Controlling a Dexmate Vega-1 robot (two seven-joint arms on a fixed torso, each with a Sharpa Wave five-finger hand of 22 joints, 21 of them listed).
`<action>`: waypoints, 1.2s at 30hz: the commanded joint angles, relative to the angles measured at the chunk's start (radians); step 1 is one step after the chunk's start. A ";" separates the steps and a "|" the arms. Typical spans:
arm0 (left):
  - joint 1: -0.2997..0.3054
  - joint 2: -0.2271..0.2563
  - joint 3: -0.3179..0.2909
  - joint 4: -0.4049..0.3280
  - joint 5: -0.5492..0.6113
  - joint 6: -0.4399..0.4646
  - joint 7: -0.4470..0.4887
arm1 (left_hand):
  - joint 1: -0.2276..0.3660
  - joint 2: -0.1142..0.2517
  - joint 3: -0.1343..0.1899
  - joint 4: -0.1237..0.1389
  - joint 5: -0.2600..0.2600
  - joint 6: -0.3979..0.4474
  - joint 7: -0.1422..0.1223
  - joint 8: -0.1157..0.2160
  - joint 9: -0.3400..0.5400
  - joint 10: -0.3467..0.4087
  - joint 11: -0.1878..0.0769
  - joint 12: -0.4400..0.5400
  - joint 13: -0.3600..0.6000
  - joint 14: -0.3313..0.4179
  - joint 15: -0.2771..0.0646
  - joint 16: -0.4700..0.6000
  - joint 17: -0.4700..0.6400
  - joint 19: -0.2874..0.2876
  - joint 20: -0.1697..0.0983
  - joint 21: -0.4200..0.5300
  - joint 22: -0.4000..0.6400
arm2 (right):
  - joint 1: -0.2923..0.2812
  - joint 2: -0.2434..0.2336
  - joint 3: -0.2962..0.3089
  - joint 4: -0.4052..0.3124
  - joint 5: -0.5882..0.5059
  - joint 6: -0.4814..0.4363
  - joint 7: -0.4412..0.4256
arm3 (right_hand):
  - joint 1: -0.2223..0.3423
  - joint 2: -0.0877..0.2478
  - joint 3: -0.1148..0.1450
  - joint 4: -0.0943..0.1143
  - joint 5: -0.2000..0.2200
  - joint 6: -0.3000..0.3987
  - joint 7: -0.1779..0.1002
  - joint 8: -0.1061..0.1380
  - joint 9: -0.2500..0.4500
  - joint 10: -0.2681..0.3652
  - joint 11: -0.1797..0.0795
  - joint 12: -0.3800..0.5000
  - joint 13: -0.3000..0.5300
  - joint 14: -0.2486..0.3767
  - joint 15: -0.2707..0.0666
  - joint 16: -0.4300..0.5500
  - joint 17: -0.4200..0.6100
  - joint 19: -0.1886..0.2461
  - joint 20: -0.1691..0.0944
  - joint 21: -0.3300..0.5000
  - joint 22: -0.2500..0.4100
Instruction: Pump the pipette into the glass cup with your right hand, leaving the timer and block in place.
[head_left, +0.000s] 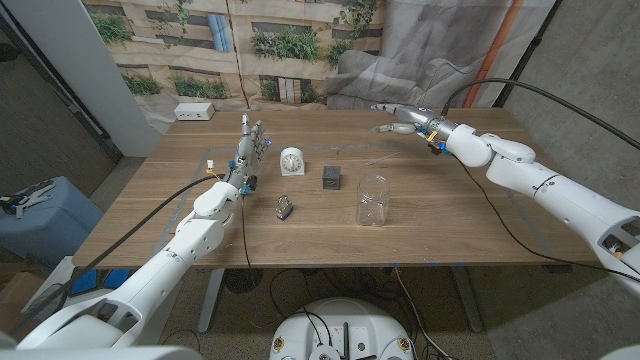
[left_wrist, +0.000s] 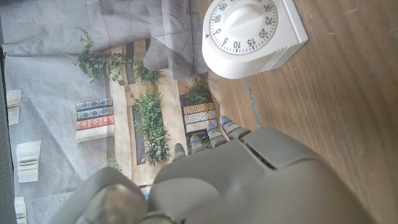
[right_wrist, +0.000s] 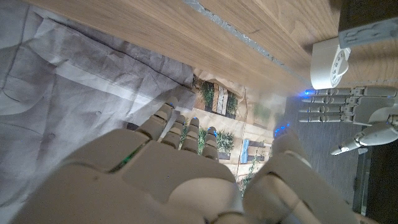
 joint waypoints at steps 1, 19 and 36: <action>0.000 0.000 0.000 0.000 0.000 0.000 0.000 | -0.001 0.044 -0.007 0.000 0.007 -0.002 -0.006 0.006 0.002 -0.002 -0.003 0.004 0.005 -0.009 -0.115 0.006 0.006 -0.006 -0.089 0.005 0.002 | 0.081 -0.006 -0.069 0.008 -0.167 0.003 0.032 | 0.036 -0.006 0.009 -0.013 -0.001 0.019 -0.014 0.012 0.003 -0.002 -0.005 -0.002 0.002 -0.007 0.010 -0.001 0.001 -0.004 0.007 -0.005 0.003; 0.000 0.000 0.000 0.000 0.000 0.000 0.000 | -0.001 0.044 -0.007 0.000 0.007 -0.003 -0.005 0.006 0.002 -0.002 -0.003 0.004 0.005 -0.009 -0.116 0.006 0.006 -0.006 -0.089 0.005 0.002 | 0.192 0.030 -0.175 0.087 -0.330 0.011 0.094 | 0.163 -0.037 0.039 -0.017 0.001 0.017 -0.045 0.023 0.012 -0.034 -0.012 -0.004 0.006 -0.018 0.050 0.001 0.003 -0.045 0.067 -0.010 0.005; 0.000 0.000 0.000 0.000 0.000 0.000 0.000 | -0.001 0.044 -0.007 0.000 0.007 -0.003 -0.005 0.006 0.002 -0.002 -0.003 0.004 0.005 -0.010 -0.115 0.006 0.006 -0.006 -0.090 0.005 0.002 | 0.304 0.087 -0.284 0.275 -0.404 0.139 0.011 | 0.258 -0.065 0.053 -0.013 0.004 -0.029 -0.074 0.018 0.015 0.059 -0.052 0.031 0.014 0.003 0.026 0.017 0.008 -0.023 0.063 0.002 0.006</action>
